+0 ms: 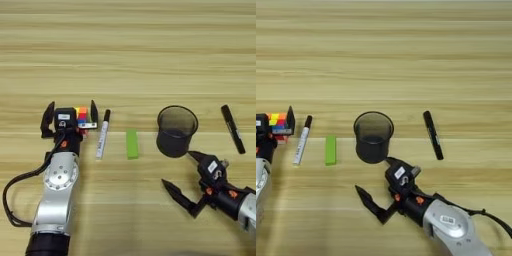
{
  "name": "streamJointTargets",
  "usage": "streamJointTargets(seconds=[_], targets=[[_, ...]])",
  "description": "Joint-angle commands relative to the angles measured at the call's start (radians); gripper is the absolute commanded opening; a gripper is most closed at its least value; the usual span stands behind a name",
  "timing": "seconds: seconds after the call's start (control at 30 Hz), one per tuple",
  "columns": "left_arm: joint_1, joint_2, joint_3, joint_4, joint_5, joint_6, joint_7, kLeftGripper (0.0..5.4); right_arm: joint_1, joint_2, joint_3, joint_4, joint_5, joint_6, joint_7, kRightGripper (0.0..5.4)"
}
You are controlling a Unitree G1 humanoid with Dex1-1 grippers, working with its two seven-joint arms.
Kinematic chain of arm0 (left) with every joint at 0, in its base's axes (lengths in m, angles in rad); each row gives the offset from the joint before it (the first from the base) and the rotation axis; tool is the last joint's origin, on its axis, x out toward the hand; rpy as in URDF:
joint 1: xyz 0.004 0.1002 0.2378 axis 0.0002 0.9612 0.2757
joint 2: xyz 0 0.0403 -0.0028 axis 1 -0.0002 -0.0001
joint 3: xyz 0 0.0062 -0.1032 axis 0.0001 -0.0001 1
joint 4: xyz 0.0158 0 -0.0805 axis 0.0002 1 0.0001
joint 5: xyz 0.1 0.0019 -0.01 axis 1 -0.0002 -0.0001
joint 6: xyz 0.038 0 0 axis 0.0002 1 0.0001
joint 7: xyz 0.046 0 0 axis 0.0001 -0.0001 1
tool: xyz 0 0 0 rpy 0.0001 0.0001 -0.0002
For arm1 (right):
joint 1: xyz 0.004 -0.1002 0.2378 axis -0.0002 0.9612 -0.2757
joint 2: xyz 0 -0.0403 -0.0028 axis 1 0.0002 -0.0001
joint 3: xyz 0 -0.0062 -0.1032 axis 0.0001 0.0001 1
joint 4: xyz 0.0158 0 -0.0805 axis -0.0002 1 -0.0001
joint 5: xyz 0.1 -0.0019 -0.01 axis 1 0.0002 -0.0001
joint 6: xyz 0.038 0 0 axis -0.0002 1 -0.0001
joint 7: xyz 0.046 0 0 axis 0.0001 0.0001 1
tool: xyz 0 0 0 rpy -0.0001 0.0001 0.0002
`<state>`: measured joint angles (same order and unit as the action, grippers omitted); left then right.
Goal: Move the objects on the table
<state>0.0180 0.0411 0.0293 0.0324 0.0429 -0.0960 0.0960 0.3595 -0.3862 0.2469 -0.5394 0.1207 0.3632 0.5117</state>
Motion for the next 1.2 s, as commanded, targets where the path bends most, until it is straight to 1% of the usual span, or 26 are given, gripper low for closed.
streamJointTargets(seconds=[0.03, 0.17, 0.23, 0.3, 0.33, 0.37, 0.43, 0.57, 0.63, 0.7, 0.77, 0.83, 0.9, 0.97, 1.03, 1.2], targets=[[-0.01, -0.001, -0.004, 0.009, 0.017, 0.004, 0.002, 5.4, -0.006, -0.028, -0.019, -0.032, -0.001, 0.009, 0.0, 5.38], [-0.008, 0.0, -0.002, 0.006, 0.015, 0.005, 0.001, 5.4, -0.006, -0.059, -0.071, -0.117, 0.054, 0.064, 0.02, 5.38], [-0.009, 0.001, -0.002, 0.007, 0.015, 0.004, 0.001, 5.4, -0.002, -0.081, -0.096, -0.176, 0.124, 0.111, 0.052, 5.38], [-0.011, 0.002, -0.001, 0.01, 0.014, 0.004, 0.0, 5.4, -0.008, -0.097, -0.13, -0.225, 0.212, 0.169, 0.08, 5.38], [-0.012, 0.002, 0.0, 0.012, 0.014, 0.004, 0.0, 5.4, -0.016, -0.105, -0.145, -0.238, 0.236, 0.182, 0.088, 5.38], [-0.013, 0.003, 0.0, 0.015, 0.013, 0.003, -0.001, 5.4, -0.025, -0.111, -0.159, -0.247, 0.252, 0.188, 0.092, 5.38], [-0.016, 0.004, 0.001, 0.019, 0.014, 0.001, -0.001, 5.4, -0.05, -0.125, -0.191, -0.248, 0.263, 0.193, 0.087, 5.38], [-0.019, 0.005, 0.002, 0.027, 0.013, -0.003, -0.001, 5.4, -0.112, -0.145, -0.303, -0.222, 0.291, 0.187, 0.068, 5.38], [-0.02, 0.005, 0.002, 0.03, 0.013, -0.004, -0.001, 5.4, -0.16, -0.134, -0.376, -0.191, 0.311, 0.18, 0.04, 5.38], [-0.022, 0.006, 0.002, 0.034, 0.012, -0.006, -0.001, 5.4, -0.208, -0.109, -0.42, -0.142, 0.3, 0.154, -0.006, 5.38], [-0.025, 0.007, 0.003, 0.039, 0.011, -0.008, -0.001, 5.4, -0.245, -0.077, -0.432, -0.082, 0.268, 0.11, -0.053, 5.38], [-0.028, 0.007, 0.003, 0.044, 0.011, -0.01, -0.002, 5.4, -0.278, -0.041, -0.421, 0.019, 0.197, 0.024, -0.112, 5.38], [-0.03, 0.008, 0.003, 0.048, 0.01, -0.012, -0.002, 5.4, -0.299, -0.007, -0.405, 0.112, 0.146, -0.045, -0.154, 5.38], [-0.031, 0.009, 0.004, 0.052, 0.009, -0.014, -0.002, 5.4, -0.318, 0.036, -0.389, 0.217, 0.122, -0.116, -0.174, 5.38], [-0.031, 0.01, 0.005, 0.053, 0.009, -0.016, -0.002, 5.4, -0.333, 0.069, -0.382, 0.292, 0.108, -0.171, -0.188, 5.38], [-0.034, 0.013, 0.009, 0.06, 0.007, -0.02, -0.005, 5.4, -0.377, 0.128, -0.395, 0.456, 0.081, -0.286, -0.234, 5.38]])
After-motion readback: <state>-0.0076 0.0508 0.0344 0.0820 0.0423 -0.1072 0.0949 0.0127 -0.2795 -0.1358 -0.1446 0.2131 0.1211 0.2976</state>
